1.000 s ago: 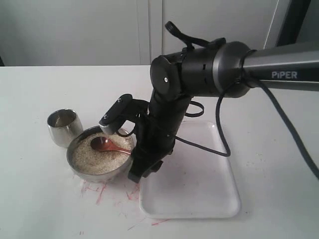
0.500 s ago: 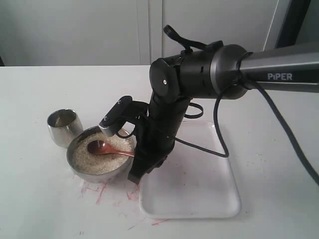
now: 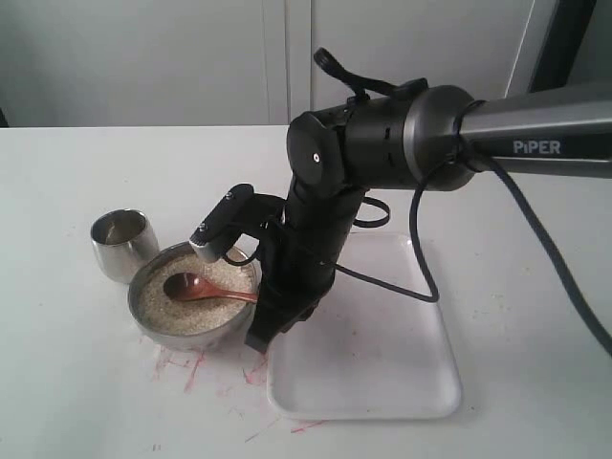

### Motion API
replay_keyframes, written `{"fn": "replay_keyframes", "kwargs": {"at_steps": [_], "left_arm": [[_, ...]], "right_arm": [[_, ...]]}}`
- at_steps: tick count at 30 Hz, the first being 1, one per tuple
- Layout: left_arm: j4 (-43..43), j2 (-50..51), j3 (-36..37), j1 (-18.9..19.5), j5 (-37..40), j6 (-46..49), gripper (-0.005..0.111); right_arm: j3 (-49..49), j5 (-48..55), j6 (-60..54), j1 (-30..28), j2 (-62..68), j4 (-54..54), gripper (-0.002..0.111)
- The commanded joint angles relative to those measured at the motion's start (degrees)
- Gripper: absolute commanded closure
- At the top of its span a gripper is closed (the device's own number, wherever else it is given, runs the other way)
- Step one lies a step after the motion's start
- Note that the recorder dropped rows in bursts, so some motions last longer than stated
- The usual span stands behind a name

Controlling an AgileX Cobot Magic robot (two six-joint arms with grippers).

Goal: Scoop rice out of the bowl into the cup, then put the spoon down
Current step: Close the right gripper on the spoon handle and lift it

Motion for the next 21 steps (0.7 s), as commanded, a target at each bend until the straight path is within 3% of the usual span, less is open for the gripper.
{"fn": "replay_keyframes", "kwargs": {"at_steps": [1,16,21], "left_arm": [[-0.2,-0.2,-0.2,-0.1,-0.3,-0.1,0.092],[-0.2,-0.2,-0.2,-0.1,-0.3,-0.1,0.092],[-0.2,-0.2,-0.2,-0.1,-0.3,-0.1,0.092]], "right_arm": [[-0.4,-0.2,-0.3,0.0,0.1,-1.0,0.107],[-0.4,-1.6,-0.3,0.1,-4.1,-5.6,0.108],[-0.4,-1.6,-0.3,2.3,-5.0,-13.2,0.108]]}}
